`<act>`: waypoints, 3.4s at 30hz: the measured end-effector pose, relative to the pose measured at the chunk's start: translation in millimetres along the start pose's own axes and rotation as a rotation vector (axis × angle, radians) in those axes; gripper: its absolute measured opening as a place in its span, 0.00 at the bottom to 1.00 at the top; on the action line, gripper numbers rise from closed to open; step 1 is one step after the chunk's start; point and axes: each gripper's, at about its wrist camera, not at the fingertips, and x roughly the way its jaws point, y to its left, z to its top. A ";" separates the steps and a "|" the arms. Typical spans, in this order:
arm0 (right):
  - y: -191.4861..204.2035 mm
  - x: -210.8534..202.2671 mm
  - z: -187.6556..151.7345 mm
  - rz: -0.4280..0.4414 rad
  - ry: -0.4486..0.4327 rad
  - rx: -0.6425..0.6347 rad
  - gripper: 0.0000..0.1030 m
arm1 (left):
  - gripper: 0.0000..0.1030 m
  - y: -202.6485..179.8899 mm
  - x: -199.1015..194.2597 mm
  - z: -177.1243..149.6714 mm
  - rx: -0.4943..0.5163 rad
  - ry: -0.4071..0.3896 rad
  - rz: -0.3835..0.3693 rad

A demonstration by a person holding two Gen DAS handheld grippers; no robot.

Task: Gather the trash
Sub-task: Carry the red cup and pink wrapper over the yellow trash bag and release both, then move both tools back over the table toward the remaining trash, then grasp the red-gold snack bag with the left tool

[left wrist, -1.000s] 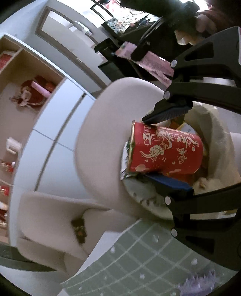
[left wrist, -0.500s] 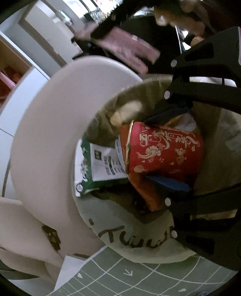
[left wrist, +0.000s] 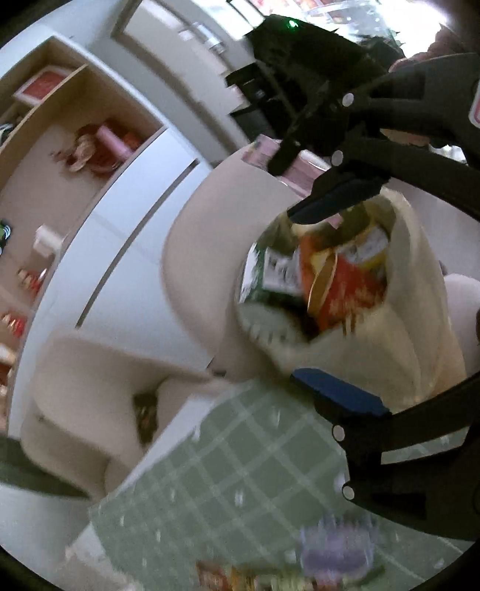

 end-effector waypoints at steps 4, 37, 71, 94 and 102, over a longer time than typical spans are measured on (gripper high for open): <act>24.5 29.5 -10.4 0.043 0.063 -0.022 0.17 | 0.77 30.8 -33.7 -8.2 -0.026 -0.029 0.060; 122.3 -6.9 -45.6 -0.163 0.040 -0.053 0.48 | 0.78 182.2 -152.9 -53.8 -0.019 -0.117 0.154; 334.6 109.9 -143.4 0.013 0.302 -0.171 0.48 | 0.71 500.3 -176.4 -11.7 -0.446 -0.218 0.468; 338.3 143.7 -67.5 0.037 0.224 -0.181 0.47 | 0.10 417.7 -202.4 -53.2 -0.306 -0.111 0.235; 362.9 195.4 -49.9 0.007 0.284 -0.223 0.47 | 0.10 414.7 -211.3 -63.0 -0.311 -0.106 0.210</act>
